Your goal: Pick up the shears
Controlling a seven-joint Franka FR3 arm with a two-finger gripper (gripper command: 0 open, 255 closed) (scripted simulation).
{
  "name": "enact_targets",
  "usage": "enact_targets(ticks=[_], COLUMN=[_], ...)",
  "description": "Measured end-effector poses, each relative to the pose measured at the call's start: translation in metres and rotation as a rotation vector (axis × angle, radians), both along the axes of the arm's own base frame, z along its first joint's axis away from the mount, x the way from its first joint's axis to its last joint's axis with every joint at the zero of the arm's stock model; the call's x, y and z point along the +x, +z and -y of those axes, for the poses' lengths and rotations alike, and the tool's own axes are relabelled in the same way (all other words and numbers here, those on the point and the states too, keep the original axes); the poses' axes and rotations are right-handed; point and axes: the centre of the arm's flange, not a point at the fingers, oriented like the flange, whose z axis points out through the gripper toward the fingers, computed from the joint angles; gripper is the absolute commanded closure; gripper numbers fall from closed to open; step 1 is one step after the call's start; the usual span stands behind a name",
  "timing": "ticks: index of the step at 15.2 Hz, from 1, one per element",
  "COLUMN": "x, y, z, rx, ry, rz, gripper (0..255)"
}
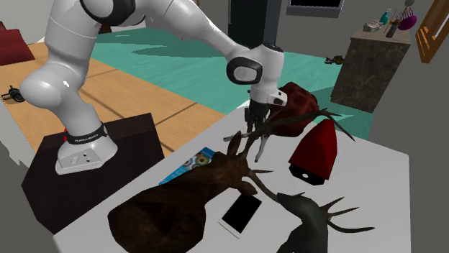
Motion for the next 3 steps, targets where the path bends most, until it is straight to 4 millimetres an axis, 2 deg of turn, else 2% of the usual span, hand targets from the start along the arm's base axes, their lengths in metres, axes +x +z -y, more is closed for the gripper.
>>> enact_targets(ticks=[3], x=[-0.0001], y=[0.0137], z=[0.0002], rx=[0.000], ry=[0.000], rz=[0.000], gripper=[255])
